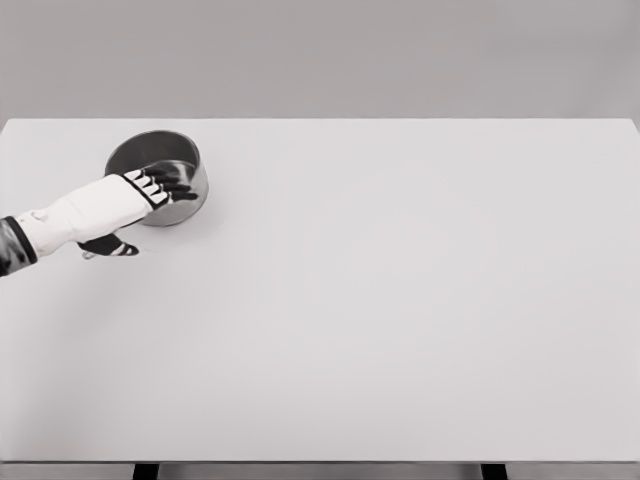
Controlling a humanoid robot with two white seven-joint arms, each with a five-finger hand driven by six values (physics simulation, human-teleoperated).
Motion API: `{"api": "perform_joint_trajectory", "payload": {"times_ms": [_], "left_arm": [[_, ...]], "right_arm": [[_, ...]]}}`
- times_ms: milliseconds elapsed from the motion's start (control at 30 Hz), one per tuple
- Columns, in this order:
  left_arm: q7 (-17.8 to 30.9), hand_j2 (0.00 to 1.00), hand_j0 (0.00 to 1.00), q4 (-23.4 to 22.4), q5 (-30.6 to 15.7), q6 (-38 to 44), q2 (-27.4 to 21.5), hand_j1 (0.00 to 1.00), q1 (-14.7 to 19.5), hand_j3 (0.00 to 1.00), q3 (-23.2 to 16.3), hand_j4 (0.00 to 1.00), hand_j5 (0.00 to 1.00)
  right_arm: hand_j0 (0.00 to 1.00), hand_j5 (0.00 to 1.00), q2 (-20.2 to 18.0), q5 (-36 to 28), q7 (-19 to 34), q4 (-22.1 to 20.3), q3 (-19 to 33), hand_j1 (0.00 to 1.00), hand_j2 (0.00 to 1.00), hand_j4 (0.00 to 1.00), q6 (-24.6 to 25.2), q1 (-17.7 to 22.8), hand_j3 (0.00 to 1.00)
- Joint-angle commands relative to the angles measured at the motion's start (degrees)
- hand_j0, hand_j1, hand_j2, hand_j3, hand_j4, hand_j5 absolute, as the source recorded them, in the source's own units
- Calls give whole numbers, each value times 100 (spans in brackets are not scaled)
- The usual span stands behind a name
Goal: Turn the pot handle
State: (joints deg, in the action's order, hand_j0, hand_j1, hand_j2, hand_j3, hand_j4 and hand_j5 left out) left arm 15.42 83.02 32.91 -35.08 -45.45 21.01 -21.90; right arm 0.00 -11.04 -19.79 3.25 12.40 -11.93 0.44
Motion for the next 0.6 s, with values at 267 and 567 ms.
{"api": "perform_joint_trajectory", "payload": {"times_ms": [267,567], "left_arm": [[-4,100,100,-462,-39,8,-131,100,-35,100,476,100,100],[14,100,100,-910,146,8,-122,100,62,100,572,100,100]], "right_arm": [[100,100,0,-3,1,0,0,100,100,100,-3,0,100],[100,100,0,-3,-8,0,0,100,100,100,-3,0,100]]}}
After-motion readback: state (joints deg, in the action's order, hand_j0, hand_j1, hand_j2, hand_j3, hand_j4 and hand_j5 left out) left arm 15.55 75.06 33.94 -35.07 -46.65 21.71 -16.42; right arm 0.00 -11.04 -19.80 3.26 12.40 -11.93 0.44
